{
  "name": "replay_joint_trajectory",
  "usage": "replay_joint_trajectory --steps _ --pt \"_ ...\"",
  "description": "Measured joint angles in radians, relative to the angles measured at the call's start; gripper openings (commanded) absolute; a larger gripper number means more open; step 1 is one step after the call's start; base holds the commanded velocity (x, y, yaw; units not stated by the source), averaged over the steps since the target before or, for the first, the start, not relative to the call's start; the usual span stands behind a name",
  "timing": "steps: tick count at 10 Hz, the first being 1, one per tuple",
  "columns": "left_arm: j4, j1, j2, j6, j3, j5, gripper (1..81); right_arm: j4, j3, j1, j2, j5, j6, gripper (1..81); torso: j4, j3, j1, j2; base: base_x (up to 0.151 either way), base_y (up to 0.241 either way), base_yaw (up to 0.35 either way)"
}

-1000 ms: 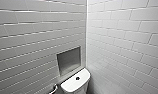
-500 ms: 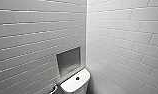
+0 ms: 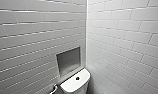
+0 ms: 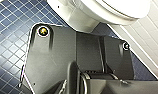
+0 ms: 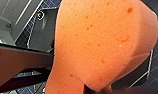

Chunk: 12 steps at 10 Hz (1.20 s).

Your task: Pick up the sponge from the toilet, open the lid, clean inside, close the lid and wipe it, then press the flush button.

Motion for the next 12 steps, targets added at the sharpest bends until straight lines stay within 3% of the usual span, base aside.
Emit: replay_joint_trajectory --steps 3,4,7,12 --pt "-0.002 -0.039 -0.129 -0.003 0.197 0.0 81.1 0.0 0.009 0.0 -0.021 0.0 0.005 1.0 -0.002 0.0 0.0 0.0 0.0 0.0 0.0" --pt "-0.01 -0.054 -0.176 -0.003 0.266 0.001 81.1 0.0 0.009 0.001 -0.017 0.001 0.005 1.0 -0.012 0.0 0.0 0.0 0.0 0.0 0.0" --pt "-0.05 -0.138 -0.323 -0.005 0.459 0.008 81.1 0.0 0.01 -0.003 -0.016 0.0 0.004 1.0 -0.071 0.0 0.0 0.0 0.0 0.0 0.0" --pt "-0.135 -0.326 -0.497 -0.008 0.736 0.032 81.1 0.0 0.01 -0.004 -0.013 0.001 0.005 1.0 -0.074 -0.001 0.0 0.0 0.0 0.0 0.0"
